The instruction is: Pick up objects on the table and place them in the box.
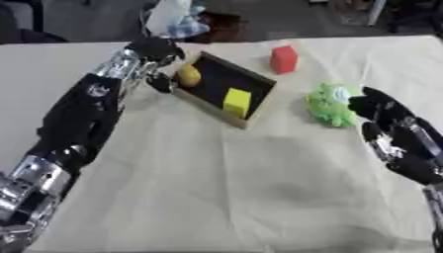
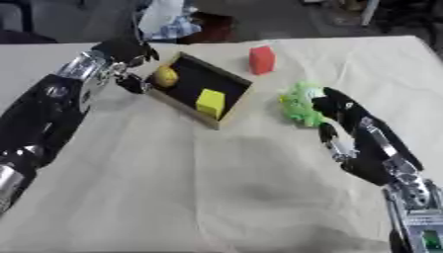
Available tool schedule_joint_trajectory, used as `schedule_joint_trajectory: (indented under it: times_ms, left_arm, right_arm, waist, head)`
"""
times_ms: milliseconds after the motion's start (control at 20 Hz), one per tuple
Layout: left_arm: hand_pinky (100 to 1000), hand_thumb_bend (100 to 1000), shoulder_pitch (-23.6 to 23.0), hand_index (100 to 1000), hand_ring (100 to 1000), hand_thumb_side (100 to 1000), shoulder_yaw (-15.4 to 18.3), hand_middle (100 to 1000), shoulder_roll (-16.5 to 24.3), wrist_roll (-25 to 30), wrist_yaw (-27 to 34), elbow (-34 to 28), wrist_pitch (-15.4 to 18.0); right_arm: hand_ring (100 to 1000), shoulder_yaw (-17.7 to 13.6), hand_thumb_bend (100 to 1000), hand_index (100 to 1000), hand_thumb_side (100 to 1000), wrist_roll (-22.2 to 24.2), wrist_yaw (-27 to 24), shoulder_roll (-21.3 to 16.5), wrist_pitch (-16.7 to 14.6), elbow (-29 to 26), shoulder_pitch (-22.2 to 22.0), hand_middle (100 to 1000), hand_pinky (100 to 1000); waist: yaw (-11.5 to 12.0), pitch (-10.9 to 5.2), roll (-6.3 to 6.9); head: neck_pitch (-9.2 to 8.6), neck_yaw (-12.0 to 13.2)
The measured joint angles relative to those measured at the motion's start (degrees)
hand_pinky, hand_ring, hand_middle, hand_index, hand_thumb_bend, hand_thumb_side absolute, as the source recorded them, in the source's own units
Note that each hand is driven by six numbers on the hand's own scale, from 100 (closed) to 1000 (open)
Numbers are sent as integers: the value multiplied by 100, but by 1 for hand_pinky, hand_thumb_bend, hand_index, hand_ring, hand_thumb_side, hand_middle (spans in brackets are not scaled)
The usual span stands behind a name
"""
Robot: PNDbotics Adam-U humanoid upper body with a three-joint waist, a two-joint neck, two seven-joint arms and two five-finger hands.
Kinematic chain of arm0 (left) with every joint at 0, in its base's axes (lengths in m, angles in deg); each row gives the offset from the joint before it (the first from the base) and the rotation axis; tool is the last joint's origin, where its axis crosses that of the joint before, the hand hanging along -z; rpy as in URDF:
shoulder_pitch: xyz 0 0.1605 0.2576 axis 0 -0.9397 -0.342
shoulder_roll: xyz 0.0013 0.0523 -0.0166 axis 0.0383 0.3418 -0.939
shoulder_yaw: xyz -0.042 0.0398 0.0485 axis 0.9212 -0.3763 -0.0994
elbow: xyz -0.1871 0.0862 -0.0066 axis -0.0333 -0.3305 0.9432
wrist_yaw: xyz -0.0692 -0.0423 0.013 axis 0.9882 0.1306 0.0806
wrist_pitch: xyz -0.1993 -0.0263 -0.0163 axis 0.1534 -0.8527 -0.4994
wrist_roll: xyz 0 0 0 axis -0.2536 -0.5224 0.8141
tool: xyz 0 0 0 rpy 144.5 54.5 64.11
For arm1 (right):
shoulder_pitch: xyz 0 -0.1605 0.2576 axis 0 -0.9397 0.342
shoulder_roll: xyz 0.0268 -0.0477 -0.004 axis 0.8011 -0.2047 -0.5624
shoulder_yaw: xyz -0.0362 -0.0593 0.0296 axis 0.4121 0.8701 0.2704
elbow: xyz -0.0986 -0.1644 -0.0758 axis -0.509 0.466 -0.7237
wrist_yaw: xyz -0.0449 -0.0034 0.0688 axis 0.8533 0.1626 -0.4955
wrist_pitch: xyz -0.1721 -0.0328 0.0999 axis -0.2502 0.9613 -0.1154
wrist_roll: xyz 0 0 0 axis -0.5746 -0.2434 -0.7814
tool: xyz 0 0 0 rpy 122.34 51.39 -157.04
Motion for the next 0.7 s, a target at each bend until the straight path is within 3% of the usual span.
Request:
schedule_joint_trajectory:
  times_ms: [250,550,700]
  left_arm:
    - [729,100,-288,829,633,249,-12,664,276,-103,708,-664,80]
    - [750,100,-1109,813,603,249,-142,627,866,-88,2350,-2329,-12]
    - [768,100,-1721,810,601,368,-132,621,1107,-99,3358,-3293,-171]
  right_arm:
    - [901,-6,100,1000,517,4,19,-16,1,73,142,853,947]
    - [907,121,100,1000,462,44,258,-397,-105,656,965,872,940]
    - [917,240,100,1000,468,48,593,-682,-248,1260,1560,891,936]
  waist:
    - [77,0,-1]
    - [199,0,-1]
    - [245,0,-1]
  head:
    - [0,-15]
    - [0,-96]
    - [0,-140]
